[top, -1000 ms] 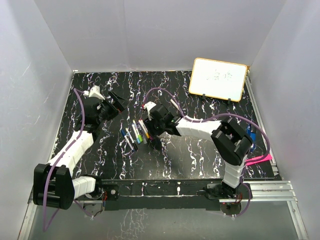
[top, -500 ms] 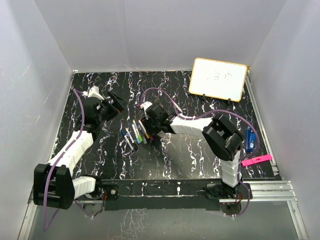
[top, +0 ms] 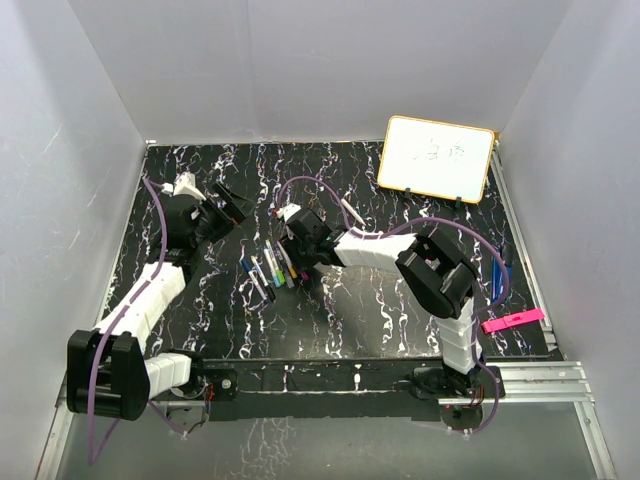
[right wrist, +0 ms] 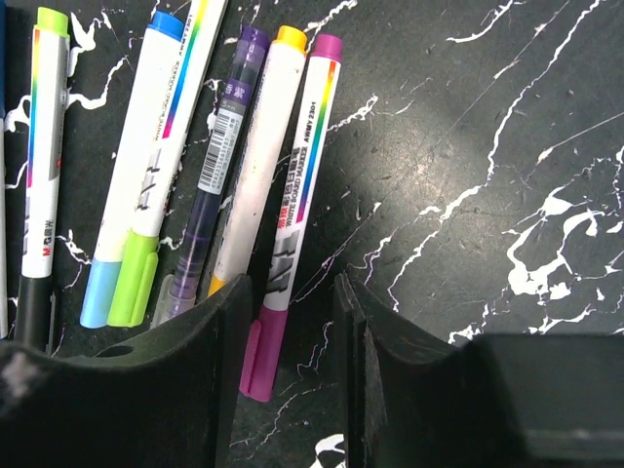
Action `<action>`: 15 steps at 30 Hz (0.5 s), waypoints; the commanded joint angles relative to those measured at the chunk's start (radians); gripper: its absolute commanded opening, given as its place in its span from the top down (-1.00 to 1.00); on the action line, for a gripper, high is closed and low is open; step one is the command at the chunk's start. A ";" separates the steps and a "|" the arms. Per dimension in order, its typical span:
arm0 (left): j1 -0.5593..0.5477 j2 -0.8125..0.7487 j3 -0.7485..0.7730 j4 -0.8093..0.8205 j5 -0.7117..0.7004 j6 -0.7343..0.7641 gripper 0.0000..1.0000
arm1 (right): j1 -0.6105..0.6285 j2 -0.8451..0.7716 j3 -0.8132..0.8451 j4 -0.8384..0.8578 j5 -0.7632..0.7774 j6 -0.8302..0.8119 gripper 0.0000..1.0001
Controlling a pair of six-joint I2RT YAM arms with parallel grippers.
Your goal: Open the pen caps
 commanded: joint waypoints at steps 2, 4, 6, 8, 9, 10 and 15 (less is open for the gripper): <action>0.010 -0.046 -0.010 -0.011 -0.004 0.010 -0.97 | 0.017 0.018 0.063 -0.007 0.047 0.005 0.28; 0.011 -0.049 -0.011 -0.014 -0.004 0.010 -0.97 | 0.022 0.025 0.075 -0.022 0.058 0.004 0.33; 0.014 -0.053 -0.013 -0.014 -0.004 0.011 -0.97 | 0.024 0.032 0.080 -0.033 0.061 0.008 0.40; 0.016 -0.054 -0.015 -0.013 -0.003 0.010 -0.97 | 0.026 0.033 0.082 -0.039 0.065 0.012 0.55; 0.016 -0.054 -0.015 -0.013 -0.002 0.010 -0.97 | 0.026 0.033 0.081 -0.040 0.068 0.014 0.62; 0.017 -0.056 -0.015 -0.013 -0.001 0.009 -0.97 | 0.027 0.033 0.081 -0.040 0.074 0.016 0.69; 0.018 -0.065 -0.031 0.024 0.023 0.002 -0.97 | 0.021 0.020 0.077 -0.037 0.127 0.021 1.00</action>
